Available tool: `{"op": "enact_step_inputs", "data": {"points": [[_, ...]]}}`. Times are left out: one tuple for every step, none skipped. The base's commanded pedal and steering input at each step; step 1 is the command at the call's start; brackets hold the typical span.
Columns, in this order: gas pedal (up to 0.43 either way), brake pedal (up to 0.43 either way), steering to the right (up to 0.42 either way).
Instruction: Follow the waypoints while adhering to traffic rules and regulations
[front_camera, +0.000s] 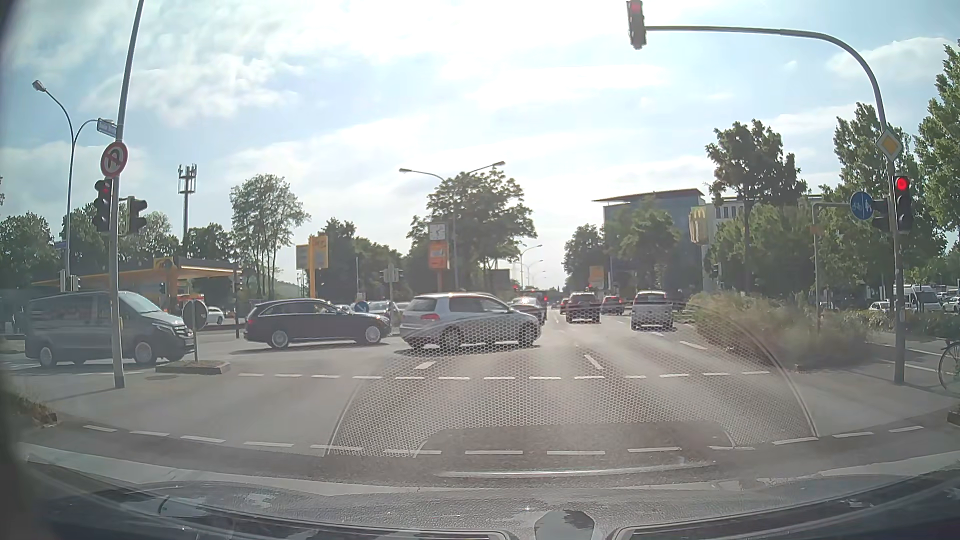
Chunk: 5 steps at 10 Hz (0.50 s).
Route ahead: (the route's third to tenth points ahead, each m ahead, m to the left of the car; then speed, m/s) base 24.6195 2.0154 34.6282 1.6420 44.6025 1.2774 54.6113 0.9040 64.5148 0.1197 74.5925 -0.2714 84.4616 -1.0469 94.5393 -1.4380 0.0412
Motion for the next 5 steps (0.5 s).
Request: {"op": "enact_step_inputs", "data": {"points": [[0.0, 0.213, -0.01], [0.0, 0.22, -0.009], [0.0, 0.213, -0.009], [0.0, 0.213, -0.009], [0.0, 0.22, -0.009]]}}
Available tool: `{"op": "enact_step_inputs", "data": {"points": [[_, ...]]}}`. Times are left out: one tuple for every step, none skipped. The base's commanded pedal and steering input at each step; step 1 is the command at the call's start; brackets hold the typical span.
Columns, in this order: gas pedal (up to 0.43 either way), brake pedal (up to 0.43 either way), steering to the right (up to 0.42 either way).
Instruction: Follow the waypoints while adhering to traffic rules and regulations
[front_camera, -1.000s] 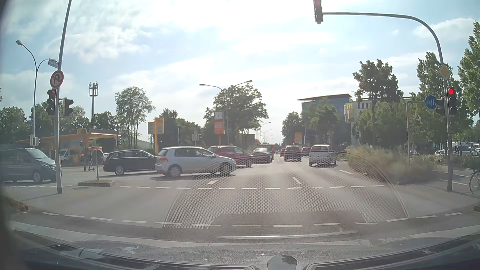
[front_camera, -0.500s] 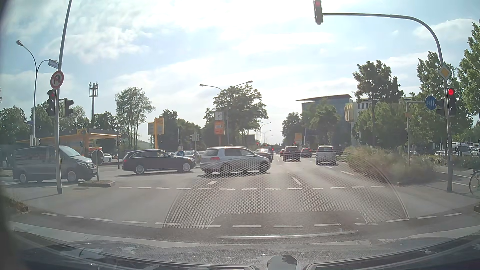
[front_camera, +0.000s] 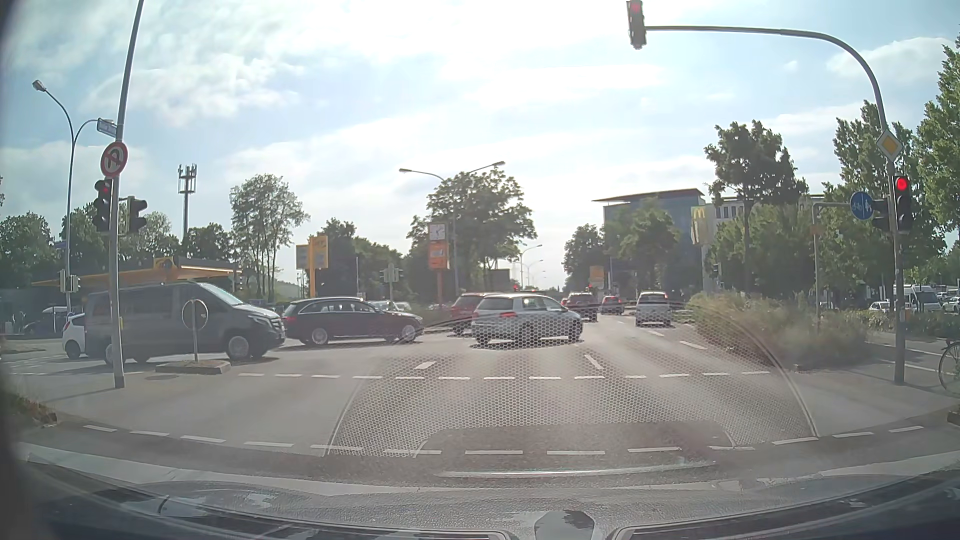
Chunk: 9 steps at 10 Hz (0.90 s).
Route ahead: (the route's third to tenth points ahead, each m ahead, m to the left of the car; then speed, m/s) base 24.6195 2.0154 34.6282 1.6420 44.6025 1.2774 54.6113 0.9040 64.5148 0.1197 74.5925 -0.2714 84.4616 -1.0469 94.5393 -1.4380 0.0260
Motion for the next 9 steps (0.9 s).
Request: {"op": "enact_step_inputs", "data": {"points": [[0.0, 0.213, -0.009], [0.0, 0.22, -0.009], [0.0, 0.22, -0.009], [0.0, 0.213, -0.009], [0.0, 0.213, -0.009], [0.0, 0.213, -0.009], [0.0, 0.213, -0.009], [0.0, 0.213, -0.009], [0.0, 0.213, -0.009]]}}
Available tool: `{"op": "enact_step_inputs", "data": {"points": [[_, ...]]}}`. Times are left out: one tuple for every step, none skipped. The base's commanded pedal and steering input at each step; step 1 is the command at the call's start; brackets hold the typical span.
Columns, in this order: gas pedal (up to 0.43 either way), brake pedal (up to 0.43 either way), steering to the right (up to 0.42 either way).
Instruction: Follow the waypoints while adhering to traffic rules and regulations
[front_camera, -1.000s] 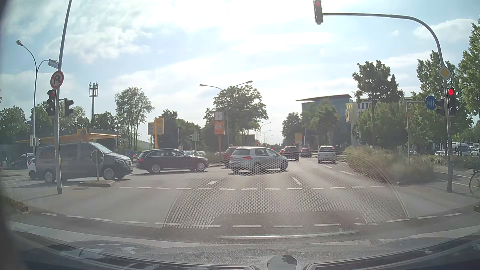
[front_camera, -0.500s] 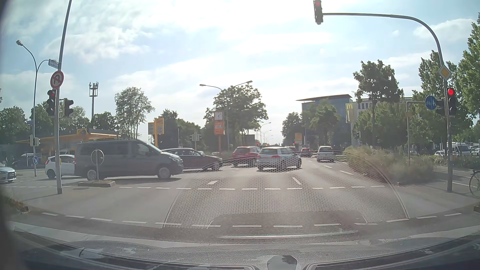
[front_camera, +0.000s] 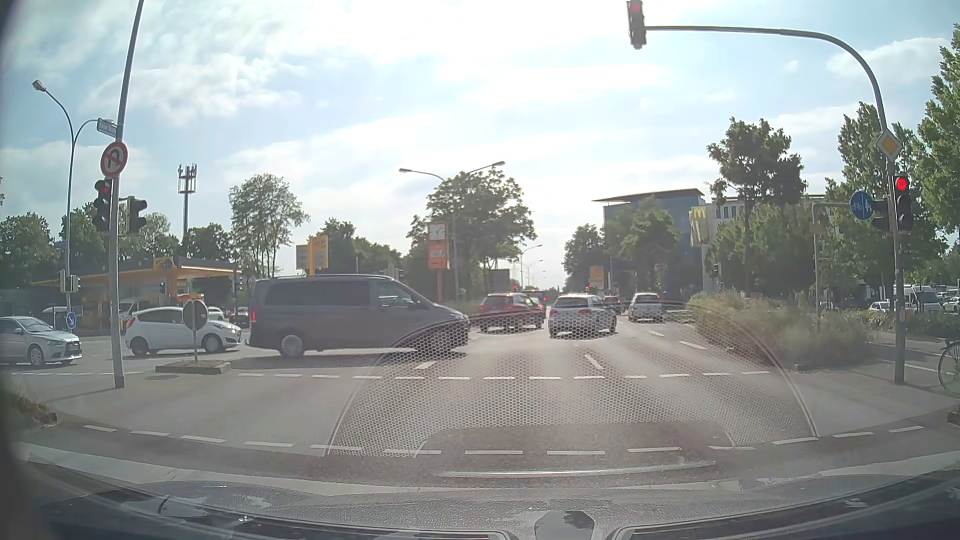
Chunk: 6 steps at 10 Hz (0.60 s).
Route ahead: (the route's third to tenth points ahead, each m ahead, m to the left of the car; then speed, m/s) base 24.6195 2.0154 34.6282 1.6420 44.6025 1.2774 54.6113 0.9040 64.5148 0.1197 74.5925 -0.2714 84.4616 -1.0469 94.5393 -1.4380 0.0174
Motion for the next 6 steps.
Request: {"op": "enact_step_inputs", "data": {"points": [[0.0, 0.213, -0.009], [0.0, 0.213, -0.009], [0.0, 0.213, -0.009], [0.0, 0.213, -0.009], [0.0, 0.213, -0.009], [0.0, 0.213, -0.009]]}}
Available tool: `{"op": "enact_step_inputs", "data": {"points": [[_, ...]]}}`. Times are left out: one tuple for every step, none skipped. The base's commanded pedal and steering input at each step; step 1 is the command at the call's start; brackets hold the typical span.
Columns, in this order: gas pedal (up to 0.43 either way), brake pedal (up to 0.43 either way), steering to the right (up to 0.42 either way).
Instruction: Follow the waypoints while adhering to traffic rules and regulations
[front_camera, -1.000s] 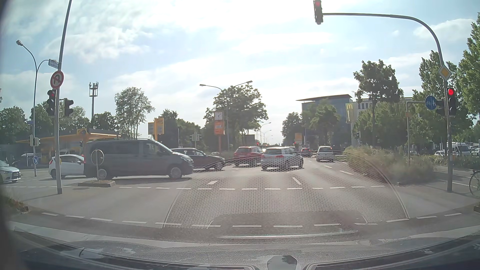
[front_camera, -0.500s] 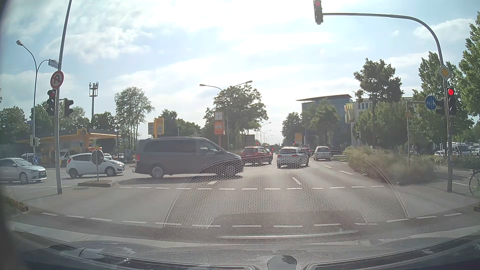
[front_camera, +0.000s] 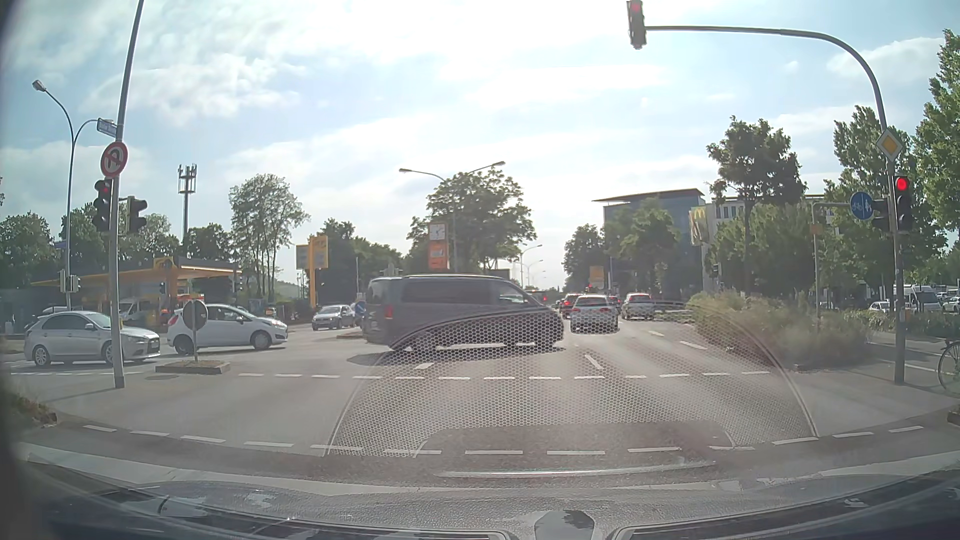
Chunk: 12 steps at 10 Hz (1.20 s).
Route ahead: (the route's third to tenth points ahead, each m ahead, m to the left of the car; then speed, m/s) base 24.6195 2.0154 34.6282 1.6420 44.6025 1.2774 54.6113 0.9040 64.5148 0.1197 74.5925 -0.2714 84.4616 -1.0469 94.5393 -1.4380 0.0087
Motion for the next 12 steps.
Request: {"op": "enact_step_inputs", "data": {"points": [[0.0, 0.213, -0.009], [0.0, 0.213, -0.009], [0.0, 0.213, -0.009], [0.0, 0.213, -0.009], [0.0, 0.213, -0.009], [0.0, 0.213, -0.009], [0.0, 0.213, -0.009], [0.0, 0.213, -0.009], [0.0, 0.213, -0.009], [0.0, 0.213, -0.009], [0.0, 0.213, -0.009], [0.0, 0.213, -0.009]]}}
